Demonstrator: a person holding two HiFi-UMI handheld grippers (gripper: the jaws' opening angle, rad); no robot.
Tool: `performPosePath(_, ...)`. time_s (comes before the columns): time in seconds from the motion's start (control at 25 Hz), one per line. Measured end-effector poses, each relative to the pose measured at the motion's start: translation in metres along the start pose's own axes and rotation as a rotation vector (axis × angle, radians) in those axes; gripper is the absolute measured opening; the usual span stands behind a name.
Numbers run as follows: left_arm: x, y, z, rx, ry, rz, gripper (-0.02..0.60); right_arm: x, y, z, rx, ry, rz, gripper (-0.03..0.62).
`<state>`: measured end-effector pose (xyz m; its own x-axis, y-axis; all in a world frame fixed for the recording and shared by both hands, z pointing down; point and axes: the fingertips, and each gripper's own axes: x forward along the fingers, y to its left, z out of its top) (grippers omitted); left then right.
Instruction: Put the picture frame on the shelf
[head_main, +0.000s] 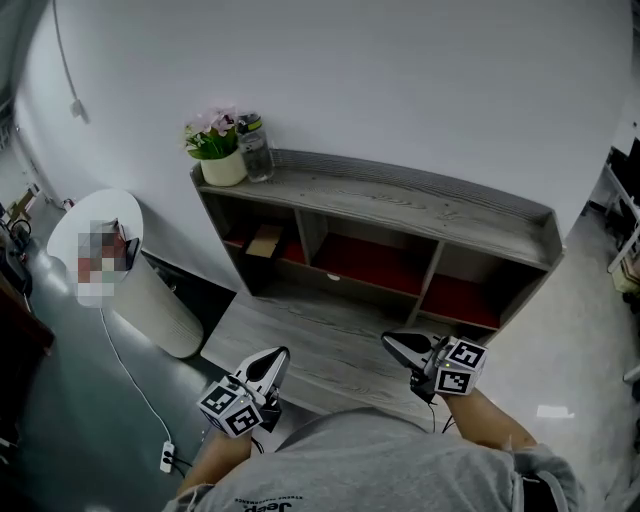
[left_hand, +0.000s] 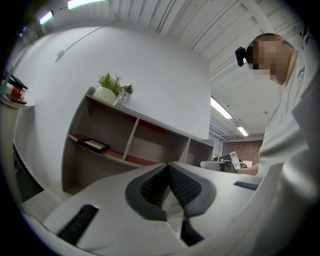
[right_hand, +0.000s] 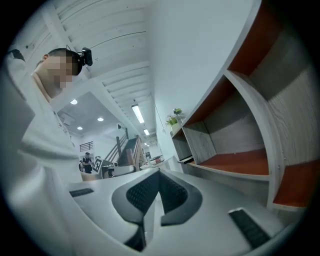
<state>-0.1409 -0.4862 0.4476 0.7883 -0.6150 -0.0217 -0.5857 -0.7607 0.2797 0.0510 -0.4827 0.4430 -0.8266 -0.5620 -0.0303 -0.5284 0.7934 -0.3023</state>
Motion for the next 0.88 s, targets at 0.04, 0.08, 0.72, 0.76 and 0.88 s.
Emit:
performPosePath(0.04,0.002,0.001,0.001,-0.001,-0.002,-0.002,0.012,0.001,0.000,-0.001,-0.008,0.009,-0.001,-0.008)
performPosePath(0.08,0.003,0.001,0.003,-0.003,-0.005,-0.003,0.012,0.003,0.001,-0.001,-0.017,0.017,0.000,-0.008)
performPosePath(0.72,-0.002,0.016,0.003,-0.010,-0.016,-0.001,0.012,0.019,0.006,-0.005,-0.058,0.063,0.016,-0.008)
performPosePath(0.76,-0.002,0.017,0.002,-0.013,-0.017,-0.002,0.012,0.019,0.006,-0.006,-0.059,0.065,0.018,-0.008)
performPosePath(0.88,-0.002,0.018,0.002,-0.014,-0.014,0.002,0.012,0.021,0.006,-0.006,-0.061,0.070,0.021,-0.008)
